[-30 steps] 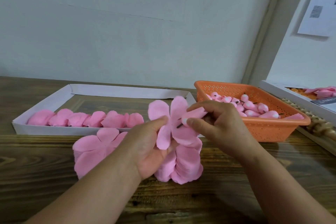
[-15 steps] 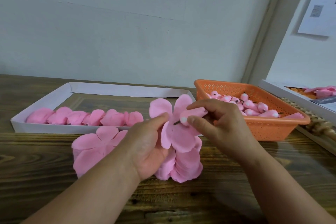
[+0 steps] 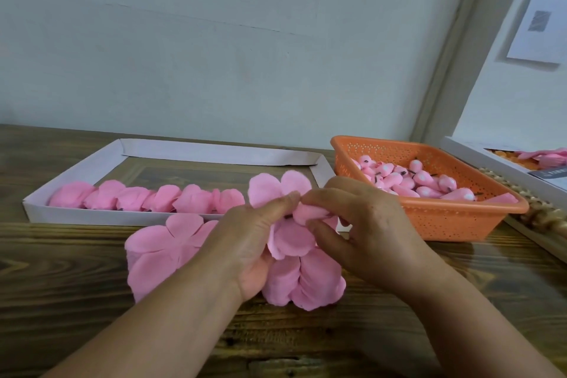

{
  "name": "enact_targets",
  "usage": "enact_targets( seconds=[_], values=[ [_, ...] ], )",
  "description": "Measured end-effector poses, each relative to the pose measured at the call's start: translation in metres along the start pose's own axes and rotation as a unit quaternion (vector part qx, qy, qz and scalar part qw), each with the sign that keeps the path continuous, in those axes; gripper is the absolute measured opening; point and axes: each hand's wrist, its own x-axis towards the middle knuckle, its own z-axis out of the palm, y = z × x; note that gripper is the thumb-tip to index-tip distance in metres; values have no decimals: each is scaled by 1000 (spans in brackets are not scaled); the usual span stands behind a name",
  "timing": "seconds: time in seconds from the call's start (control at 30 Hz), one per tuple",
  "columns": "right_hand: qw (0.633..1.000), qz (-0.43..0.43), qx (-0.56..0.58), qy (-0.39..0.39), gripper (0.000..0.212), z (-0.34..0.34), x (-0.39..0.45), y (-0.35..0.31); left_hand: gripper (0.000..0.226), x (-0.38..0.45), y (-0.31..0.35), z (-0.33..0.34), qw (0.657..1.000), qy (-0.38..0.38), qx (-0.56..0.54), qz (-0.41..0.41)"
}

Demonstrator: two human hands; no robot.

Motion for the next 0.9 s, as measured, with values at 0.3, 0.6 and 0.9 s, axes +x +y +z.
enact_targets(
  seconds=[0.3,0.6,0.9],
  values=[
    [999,-1,-54,5,6,4,1,-12,13,0,-2,0,998,59,-37,-8],
    [993,0,-108,45,14,17,3,-18,16,-4,-5,4,998,62,-27,4],
    [999,17,-14,31,8,12,3,-14,20,-1,-2,0,999,29,-40,-8]
  ],
)
